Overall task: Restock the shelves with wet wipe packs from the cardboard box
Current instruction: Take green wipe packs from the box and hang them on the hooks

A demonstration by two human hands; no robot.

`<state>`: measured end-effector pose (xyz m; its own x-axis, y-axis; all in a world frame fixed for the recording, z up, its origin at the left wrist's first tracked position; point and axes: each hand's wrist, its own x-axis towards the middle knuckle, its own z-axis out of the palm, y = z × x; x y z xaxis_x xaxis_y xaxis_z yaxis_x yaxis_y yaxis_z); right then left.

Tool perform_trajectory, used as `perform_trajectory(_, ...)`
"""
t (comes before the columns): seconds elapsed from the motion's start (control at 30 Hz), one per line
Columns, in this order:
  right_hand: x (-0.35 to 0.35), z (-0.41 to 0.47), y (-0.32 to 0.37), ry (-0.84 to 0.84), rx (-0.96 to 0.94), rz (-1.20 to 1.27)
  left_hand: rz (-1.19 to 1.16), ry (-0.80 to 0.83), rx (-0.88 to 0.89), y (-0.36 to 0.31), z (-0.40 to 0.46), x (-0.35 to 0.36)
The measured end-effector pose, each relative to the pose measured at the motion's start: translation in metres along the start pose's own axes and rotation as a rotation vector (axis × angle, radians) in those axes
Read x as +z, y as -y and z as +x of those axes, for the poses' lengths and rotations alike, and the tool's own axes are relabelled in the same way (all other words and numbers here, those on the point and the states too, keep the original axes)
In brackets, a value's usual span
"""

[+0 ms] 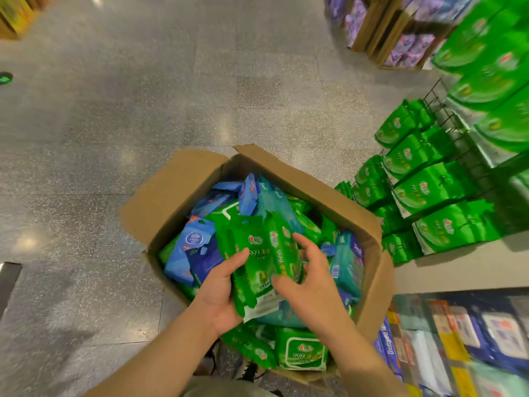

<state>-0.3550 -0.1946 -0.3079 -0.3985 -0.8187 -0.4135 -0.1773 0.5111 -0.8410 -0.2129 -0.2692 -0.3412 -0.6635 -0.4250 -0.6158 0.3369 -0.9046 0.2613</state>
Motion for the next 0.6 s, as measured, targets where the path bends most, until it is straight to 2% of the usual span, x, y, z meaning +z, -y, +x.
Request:
perform_trajectory(0.1, 0.009, -0.010, 0.007, 0.019, -0.067, -0.123, 0.016, 0.021, -0.008, -0.004, -0.002, 0.006)
perform_trajectory(0.2, 0.017, -0.011, 0.009, 0.049, -0.093, -0.138, 0.017, 0.043, -0.035, -0.008, -0.005, 0.004)
perform_trajectory(0.37, 0.025, -0.003, 0.007, 0.050, -0.004, 0.070, 0.039, 0.111, -0.060, -0.019, -0.019, -0.004)
perform_trajectory(0.6, 0.048, -0.005, 0.016, 0.233, 0.174, 0.412, 0.083, 0.123, -0.073, -0.030, -0.030, -0.016)
